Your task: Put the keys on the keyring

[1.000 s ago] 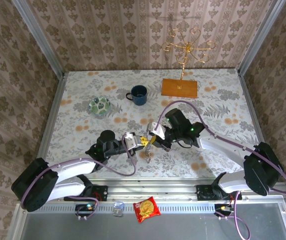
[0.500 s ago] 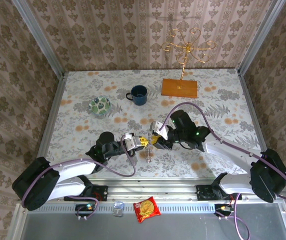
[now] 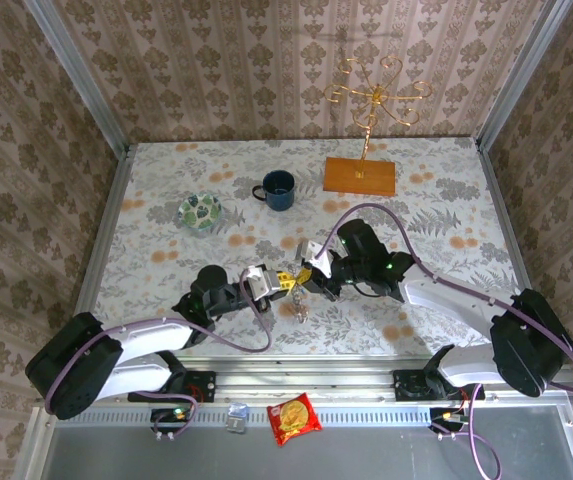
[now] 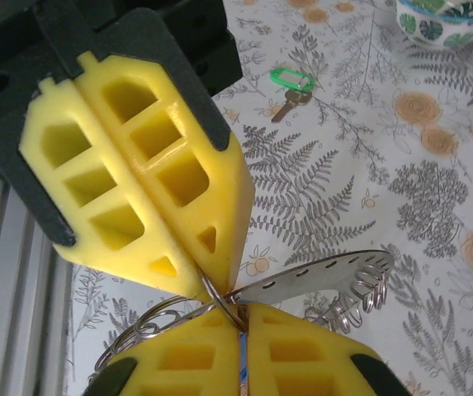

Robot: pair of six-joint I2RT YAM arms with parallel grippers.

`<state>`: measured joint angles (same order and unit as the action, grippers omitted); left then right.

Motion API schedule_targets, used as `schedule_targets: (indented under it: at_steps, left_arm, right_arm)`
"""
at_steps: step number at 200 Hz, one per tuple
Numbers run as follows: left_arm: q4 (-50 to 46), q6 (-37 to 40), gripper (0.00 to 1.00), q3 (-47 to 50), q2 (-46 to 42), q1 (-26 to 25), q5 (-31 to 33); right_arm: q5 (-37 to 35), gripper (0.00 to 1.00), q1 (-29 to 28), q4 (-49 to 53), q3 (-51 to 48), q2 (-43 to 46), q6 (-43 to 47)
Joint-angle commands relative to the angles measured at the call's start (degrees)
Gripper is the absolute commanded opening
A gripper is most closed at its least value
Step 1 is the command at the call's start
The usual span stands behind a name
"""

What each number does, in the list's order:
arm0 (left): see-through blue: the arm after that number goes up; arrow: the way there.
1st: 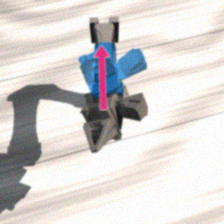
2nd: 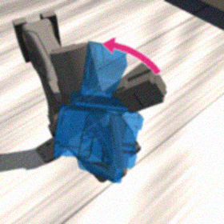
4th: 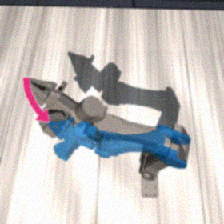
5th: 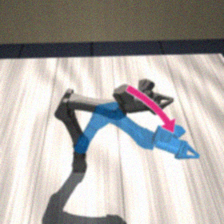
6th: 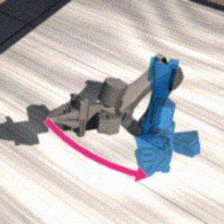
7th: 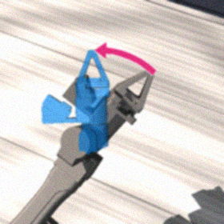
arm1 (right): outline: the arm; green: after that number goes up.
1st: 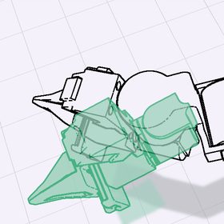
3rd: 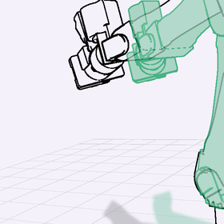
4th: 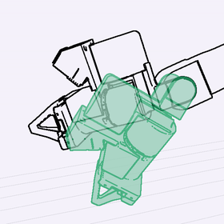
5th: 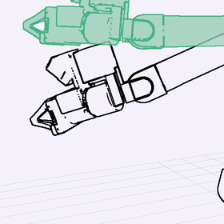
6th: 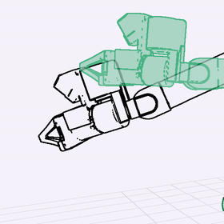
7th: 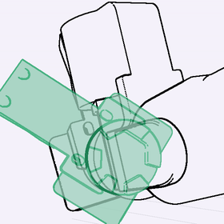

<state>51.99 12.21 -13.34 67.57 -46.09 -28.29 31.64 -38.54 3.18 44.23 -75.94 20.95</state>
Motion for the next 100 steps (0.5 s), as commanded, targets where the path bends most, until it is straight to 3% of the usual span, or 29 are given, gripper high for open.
schedule_targets:
  at_steps: [1,12,23,33,100]
  left_arm:
    - [3.8,-1.74,0.0,0.42,0.2,-0.45,-0.87]
    - [2.87,-1.75,0.0,0.42,-0.06,-0.5,-0.5]
    - [1.42,-1.61,0.1,0.34,-0.57,-0.47,-0.12]
    - [-0.33,-1.28,0.13,0.19,-1.09,-0.5,-0.01]
    - [-13.28,3.34,0.14,-3.39,-3.85,-0.5,-0.27]
  right_arm:
    - [1.04,0.0,-0.21,-2.3,0.21,-0.01,0.2]
    - [0.72,0.0,-0.19,-0.96,0.89,0.31,1.11]
    - [0.3,0.0,-0.21,1.14,1.76,0.47,2.41]
    - [-0.29,0.0,-0.29,3.54,2.97,0.39,3.85]
    - [-4.57,0.0,-2.73,17.9,10.63,-1.47,11.89]
